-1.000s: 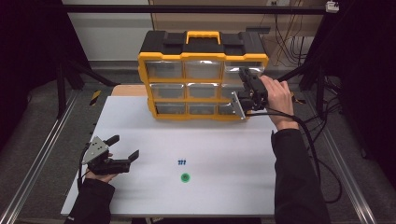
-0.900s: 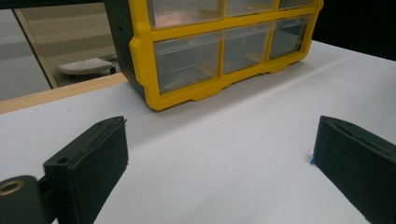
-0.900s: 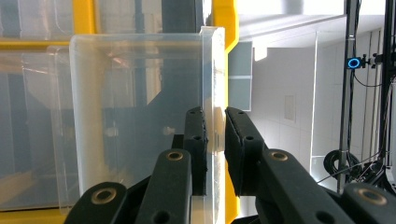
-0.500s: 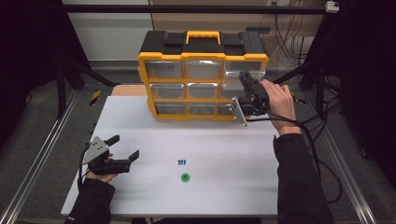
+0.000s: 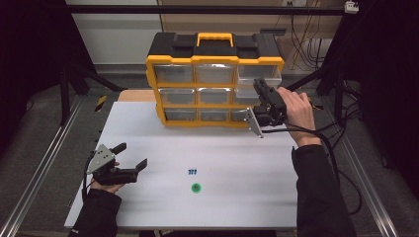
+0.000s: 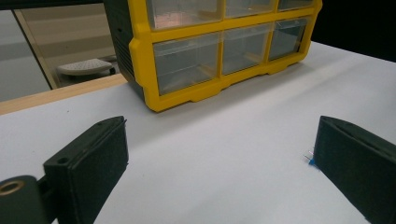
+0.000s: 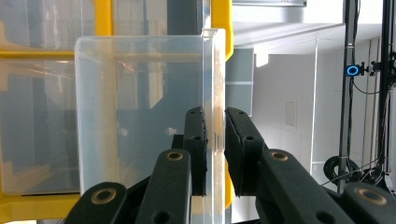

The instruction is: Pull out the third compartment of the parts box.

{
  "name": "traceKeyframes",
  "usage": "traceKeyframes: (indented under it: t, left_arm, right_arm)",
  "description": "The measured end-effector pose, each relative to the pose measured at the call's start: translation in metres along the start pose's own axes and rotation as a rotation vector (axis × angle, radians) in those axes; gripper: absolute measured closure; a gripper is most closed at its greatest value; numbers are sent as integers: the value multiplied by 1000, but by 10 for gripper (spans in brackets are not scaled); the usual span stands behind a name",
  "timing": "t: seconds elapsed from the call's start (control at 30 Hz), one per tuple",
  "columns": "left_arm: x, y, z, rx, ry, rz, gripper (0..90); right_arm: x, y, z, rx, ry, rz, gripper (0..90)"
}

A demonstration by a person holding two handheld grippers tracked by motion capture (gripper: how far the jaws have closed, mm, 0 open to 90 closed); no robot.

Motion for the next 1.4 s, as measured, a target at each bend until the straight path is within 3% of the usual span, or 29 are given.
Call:
traceKeyframes:
  t: [1.4]
  left_arm:
    - [0,0,1,-3,7,-4,24]
  right_arm:
    - [2,-33,2,-38,1,27,782]
Point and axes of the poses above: each handheld gripper's, and its own axes: y roughly forward along the jaws, x roughly out of its underside, z roughly to its right, the point moved 8 cm from there along y, roughly forward along the jaws, and after that the axes turned 11 degrees about -z, right-handed, at the moved point
